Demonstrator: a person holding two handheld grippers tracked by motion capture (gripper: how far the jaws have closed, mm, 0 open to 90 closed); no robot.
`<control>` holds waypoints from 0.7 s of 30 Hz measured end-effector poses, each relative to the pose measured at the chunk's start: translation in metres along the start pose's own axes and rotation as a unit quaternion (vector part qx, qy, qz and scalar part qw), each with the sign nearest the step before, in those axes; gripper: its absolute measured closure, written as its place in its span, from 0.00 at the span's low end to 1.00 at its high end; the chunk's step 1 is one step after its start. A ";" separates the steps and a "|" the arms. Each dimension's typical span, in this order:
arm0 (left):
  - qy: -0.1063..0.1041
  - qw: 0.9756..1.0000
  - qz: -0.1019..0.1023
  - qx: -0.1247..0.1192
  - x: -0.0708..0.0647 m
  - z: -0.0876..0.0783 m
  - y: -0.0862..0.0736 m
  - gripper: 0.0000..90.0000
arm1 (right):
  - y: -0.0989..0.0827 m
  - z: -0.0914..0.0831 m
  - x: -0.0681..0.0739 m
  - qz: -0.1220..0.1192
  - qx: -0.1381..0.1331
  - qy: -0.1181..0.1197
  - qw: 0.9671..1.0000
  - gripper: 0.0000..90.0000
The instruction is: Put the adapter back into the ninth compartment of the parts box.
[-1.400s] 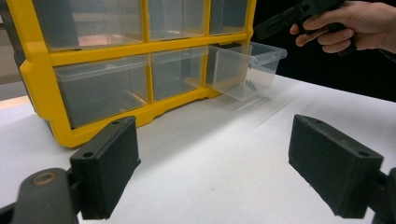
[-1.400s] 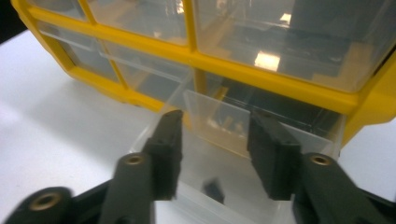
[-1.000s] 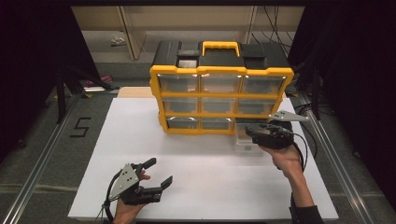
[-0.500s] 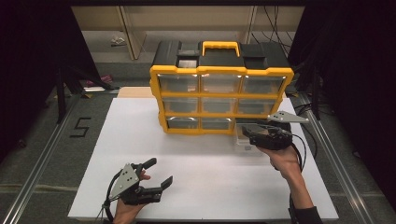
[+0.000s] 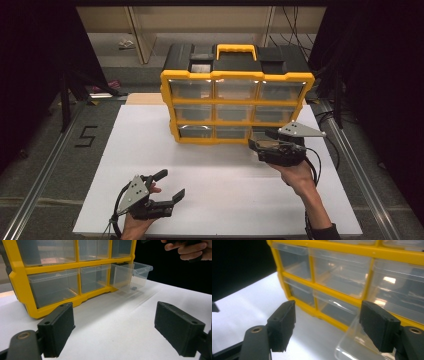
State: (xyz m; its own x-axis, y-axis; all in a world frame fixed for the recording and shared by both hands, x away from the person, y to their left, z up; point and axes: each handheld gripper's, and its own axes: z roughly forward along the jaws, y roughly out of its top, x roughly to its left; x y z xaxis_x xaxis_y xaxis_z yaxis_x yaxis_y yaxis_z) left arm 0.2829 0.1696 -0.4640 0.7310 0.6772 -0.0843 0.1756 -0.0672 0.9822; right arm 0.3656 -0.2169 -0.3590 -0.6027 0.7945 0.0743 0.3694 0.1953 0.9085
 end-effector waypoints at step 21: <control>-0.002 1.000 0.000 0.000 0.000 0.000 0.000 0.18 | -0.009 -0.002 0.024 -0.004 -0.026 0.048 0.998 0.32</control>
State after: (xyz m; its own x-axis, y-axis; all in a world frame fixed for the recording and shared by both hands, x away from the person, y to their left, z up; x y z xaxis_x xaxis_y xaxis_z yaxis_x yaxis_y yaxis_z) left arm 0.2828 0.1696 -0.4639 0.7329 0.6749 -0.0853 0.1755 -0.0664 0.9822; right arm 0.3463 -0.2003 -0.3646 -0.6718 0.7336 0.1029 0.3275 0.1696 0.9295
